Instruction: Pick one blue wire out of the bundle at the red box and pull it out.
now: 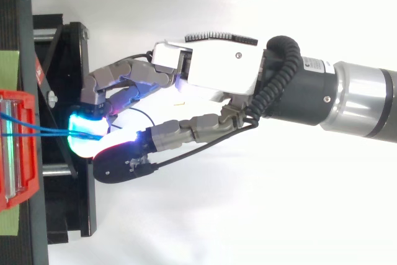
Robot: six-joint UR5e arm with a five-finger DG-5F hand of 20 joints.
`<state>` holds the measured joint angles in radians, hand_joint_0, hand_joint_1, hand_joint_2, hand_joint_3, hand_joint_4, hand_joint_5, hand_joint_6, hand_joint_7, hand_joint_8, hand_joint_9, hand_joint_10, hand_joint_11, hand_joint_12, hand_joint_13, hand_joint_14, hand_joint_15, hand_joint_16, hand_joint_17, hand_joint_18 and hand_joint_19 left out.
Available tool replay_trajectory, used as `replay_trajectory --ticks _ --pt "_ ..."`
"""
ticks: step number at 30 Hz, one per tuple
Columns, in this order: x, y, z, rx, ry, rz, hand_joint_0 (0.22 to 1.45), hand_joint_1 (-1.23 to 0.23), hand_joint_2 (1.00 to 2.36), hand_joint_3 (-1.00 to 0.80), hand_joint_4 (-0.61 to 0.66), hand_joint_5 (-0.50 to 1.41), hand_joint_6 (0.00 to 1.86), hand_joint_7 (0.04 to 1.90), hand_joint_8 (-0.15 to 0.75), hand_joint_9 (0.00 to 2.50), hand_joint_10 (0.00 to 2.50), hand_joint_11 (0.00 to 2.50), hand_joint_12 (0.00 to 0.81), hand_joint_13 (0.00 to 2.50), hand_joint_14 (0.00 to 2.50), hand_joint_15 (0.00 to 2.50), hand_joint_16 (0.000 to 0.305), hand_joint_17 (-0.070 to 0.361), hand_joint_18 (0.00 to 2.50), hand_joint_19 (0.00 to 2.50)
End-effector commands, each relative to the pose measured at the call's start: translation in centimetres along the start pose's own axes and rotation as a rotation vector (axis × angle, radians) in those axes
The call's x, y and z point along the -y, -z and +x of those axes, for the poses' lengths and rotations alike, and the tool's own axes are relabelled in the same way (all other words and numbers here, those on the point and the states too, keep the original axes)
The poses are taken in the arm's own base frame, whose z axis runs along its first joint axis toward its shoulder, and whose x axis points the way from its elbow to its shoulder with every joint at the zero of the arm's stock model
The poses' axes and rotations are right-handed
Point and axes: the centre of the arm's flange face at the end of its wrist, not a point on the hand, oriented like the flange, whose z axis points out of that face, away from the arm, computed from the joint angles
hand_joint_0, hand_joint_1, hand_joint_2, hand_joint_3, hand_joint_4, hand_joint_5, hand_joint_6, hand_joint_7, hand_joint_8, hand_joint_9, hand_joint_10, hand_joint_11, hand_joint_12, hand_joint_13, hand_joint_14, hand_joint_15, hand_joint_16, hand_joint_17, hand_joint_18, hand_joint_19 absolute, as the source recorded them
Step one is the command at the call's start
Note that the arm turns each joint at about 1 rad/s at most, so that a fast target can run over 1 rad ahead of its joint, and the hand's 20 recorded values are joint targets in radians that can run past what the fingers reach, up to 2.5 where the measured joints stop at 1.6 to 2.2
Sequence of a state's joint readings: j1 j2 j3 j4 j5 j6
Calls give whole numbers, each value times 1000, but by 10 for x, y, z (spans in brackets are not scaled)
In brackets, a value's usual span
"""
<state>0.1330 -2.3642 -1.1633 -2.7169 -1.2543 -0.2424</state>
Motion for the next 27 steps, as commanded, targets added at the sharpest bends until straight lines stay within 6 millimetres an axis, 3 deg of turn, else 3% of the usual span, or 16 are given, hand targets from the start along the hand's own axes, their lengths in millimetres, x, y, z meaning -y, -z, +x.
replay_trajectory --ticks 1,18,24,27 --pt "1 0 -1 1 0 1 614 -686 1016 -204 267 -151 783 797 272 716 15 389 364 357 9 205 60 135 241 388" --pt "0 0 0 -3 1 1 613 -715 1016 -40 230 -162 876 653 288 761 16 436 392 432 11 227 66 148 347 405" --pt "0 0 0 -3 1 1 587 -729 1001 -7 284 -118 818 863 308 881 12 317 424 527 9 233 75 168 424 402" --pt "-1 0 0 -4 0 4 529 -695 1222 -53 274 -106 802 910 322 917 12 318 437 547 9 235 78 176 447 421"
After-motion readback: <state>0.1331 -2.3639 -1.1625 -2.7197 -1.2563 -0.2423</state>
